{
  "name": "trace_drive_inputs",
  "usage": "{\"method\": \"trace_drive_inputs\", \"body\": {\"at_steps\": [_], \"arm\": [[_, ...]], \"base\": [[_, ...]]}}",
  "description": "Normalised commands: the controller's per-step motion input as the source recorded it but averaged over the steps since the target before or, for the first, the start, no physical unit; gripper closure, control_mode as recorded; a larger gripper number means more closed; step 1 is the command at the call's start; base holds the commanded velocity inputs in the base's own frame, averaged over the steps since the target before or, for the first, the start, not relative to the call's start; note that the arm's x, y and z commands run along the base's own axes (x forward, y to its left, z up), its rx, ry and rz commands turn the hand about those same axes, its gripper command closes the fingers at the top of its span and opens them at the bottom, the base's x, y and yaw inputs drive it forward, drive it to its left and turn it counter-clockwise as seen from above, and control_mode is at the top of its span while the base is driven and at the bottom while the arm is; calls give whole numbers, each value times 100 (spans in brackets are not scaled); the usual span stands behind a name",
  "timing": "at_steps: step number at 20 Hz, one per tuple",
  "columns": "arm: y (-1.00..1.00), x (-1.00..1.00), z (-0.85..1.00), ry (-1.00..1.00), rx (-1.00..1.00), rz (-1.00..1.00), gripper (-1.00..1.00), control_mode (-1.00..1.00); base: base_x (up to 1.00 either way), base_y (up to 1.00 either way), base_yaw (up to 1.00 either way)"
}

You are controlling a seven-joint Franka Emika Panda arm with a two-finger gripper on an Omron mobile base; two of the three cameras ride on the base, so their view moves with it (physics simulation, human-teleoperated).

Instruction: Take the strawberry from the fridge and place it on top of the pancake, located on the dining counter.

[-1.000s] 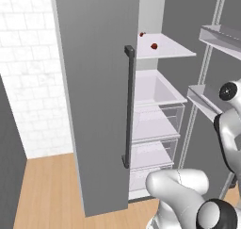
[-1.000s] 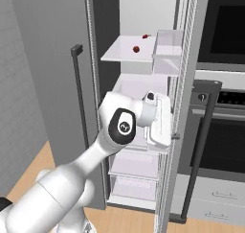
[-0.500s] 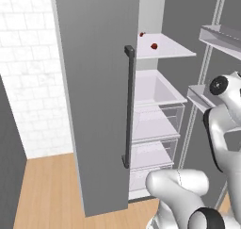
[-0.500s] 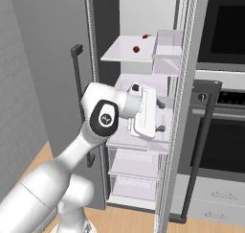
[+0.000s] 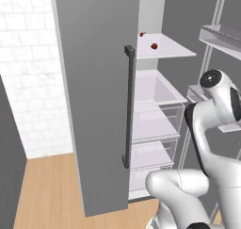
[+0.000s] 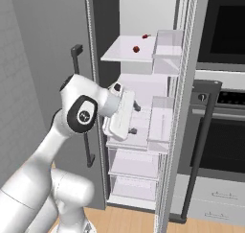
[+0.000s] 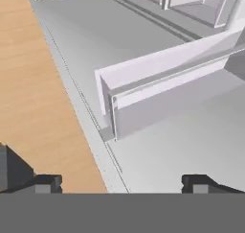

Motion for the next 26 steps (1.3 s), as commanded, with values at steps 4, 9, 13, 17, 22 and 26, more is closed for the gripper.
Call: {"method": "trace_drive_inputs", "body": {"at_steps": [4, 9, 13, 17, 22, 26], "arm": [[70, 19, -28, -19, 39, -17, -100, -100], [96, 36, -18, -29, 24, -43, -100, -100], [60, 32, -16, -29, 37, -52, -100, -100], [43, 37, -24, -32, 55, -49, -100, -100], [28, 10, -38, -30, 67, -41, -100, -100], [14, -1, -25, -16, 65, -37, -100, -100]], "base": [[0, 0, 0], [0, 0, 0], [0, 0, 0], [0, 0, 0], [0, 0, 0], [0, 0, 0]]}}
